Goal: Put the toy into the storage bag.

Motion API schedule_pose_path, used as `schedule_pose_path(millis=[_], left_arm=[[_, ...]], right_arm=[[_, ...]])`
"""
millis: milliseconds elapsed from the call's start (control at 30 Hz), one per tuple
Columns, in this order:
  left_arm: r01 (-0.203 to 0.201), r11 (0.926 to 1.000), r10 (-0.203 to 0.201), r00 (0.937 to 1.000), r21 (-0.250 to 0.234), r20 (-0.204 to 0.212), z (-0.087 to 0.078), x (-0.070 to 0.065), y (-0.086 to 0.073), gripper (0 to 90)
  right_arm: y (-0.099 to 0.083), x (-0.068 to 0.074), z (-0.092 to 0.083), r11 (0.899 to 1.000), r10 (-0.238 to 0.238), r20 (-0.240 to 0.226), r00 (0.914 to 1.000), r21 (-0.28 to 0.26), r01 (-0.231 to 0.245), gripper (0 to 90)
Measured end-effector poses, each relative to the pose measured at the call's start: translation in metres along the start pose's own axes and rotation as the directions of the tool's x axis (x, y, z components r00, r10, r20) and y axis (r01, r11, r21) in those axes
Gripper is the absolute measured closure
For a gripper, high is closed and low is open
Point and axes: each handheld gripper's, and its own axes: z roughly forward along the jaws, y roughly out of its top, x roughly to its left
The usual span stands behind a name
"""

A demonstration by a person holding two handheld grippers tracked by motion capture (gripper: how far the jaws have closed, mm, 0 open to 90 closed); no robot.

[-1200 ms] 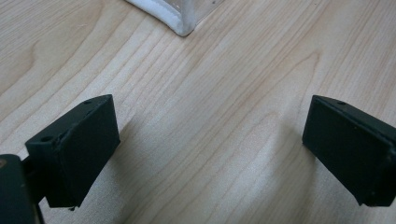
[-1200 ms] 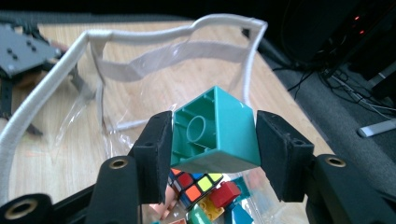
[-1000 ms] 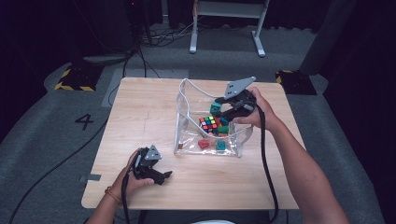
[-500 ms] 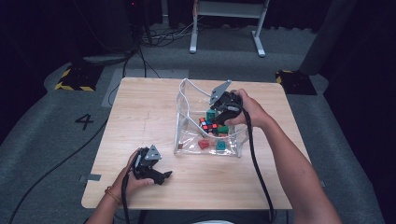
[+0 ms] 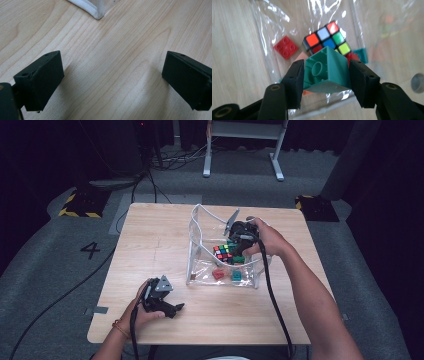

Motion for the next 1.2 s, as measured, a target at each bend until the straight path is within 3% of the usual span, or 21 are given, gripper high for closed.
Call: schedule_pose_path(millis=[67,300,633,700,767,833,867,933,1033,1200], left_arm=[[0.001,1.0000,-0.001,1.0000,0.000,0.000,0.000,0.000,0.000,3.9],[0.000,1.0000,0.000,1.0000,0.000,0.000,0.000,0.000,0.000,3.9],[0.000,1.0000,0.000,1.0000,0.000,0.000,0.000,0.000,0.000,3.9],[0.000,1.0000,0.000,1.0000,0.000,0.000,0.000,0.000,0.000,3.9],[0.000,1.0000,0.000,1.0000,0.000,0.000,0.000,0.000,0.000,3.9],[0.000,1.0000,0.000,1.0000,0.000,0.000,0.000,0.000,0.000,3.9],[0.000,1.0000,0.000,1.0000,0.000,0.000,0.000,0.000,0.000,3.9],[0.000,1.0000,0.000,1.0000,0.000,0.000,0.000,0.000,0.000,3.9],[0.000,1.0000,0.000,1.0000,0.000,-0.001,0.000,0.000,0.000,3.9],[0.000,1.0000,0.000,1.0000,0.000,0.000,0.000,0.000,0.000,3.9]], right_arm=[[-0.002,0.001,0.000,0.999,0.008,0.006,1.0000,0.034,-0.008,47.8],[-0.008,0.004,-0.007,0.998,0.011,0.041,0.9991,0.068,-0.014,47.8],[-0.026,0.002,-0.019,0.994,0.007,0.037,0.9993,0.106,-0.011,47.8],[-0.032,0.000,-0.021,0.994,0.018,0.047,0.9987,0.110,-0.023,47.8],[-0.036,0.001,-0.024,0.988,0.067,0.060,0.9960,0.137,-0.075,47.8],[-0.039,0.001,-0.025,0.987,0.081,0.056,0.9952,0.138,-0.088,47.8],[-0.041,-0.003,-0.025,0.993,0.036,0.070,0.9969,0.112,-0.044,47.8],[-0.043,-0.001,-0.027,0.986,0.090,0.073,0.9933,0.136,-0.099,47.7],[-0.045,-0.002,-0.029,0.986,0.096,0.087,0.9915,0.128,-0.107,47.7],[-0.045,-0.003,-0.028,0.992,0.064,0.099,0.9930,0.102,-0.074,47.5]])
